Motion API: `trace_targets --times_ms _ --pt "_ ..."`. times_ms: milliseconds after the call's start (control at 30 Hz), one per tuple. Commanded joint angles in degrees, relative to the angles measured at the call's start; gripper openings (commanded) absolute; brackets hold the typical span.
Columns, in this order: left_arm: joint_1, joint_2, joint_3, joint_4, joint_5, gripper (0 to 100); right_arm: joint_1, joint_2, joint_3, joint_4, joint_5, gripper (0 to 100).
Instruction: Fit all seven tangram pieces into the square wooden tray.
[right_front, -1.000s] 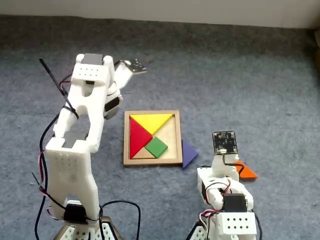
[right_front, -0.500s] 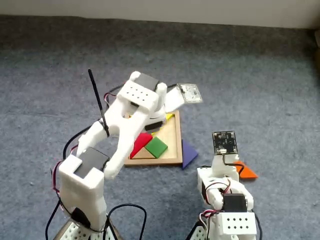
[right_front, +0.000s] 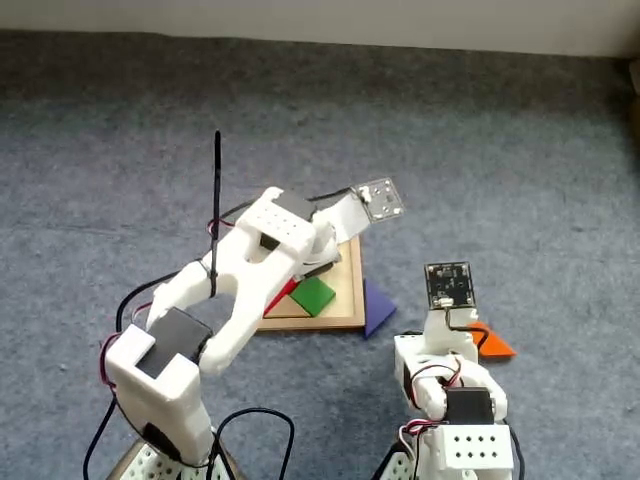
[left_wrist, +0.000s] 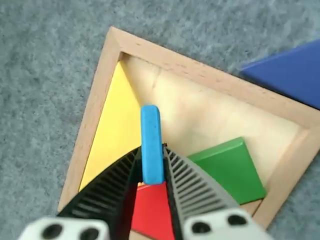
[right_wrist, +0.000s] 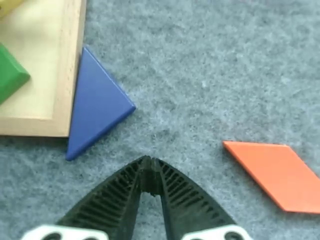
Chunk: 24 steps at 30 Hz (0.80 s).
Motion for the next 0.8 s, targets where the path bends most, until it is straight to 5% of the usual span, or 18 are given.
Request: trace_targets --times_ms 0,200,600,767 --pt "1.27 -3.3 1.01 -2.37 0.62 5 0.92 -0.31 4.62 -0.92 -0.18 0.6" --pt "1.1 -3.38 0.84 -2.37 4.66 19 0.92 -0.31 4.62 -0.92 -0.18 0.6" --pt "1.63 -16.22 8.84 -3.16 5.19 19 0.92 -0.31 4.62 -0.92 -0.18 0.6" --pt "0.84 -20.79 14.9 -11.87 10.64 18 0.92 -0.31 4.62 -0.92 -0.18 0.6"
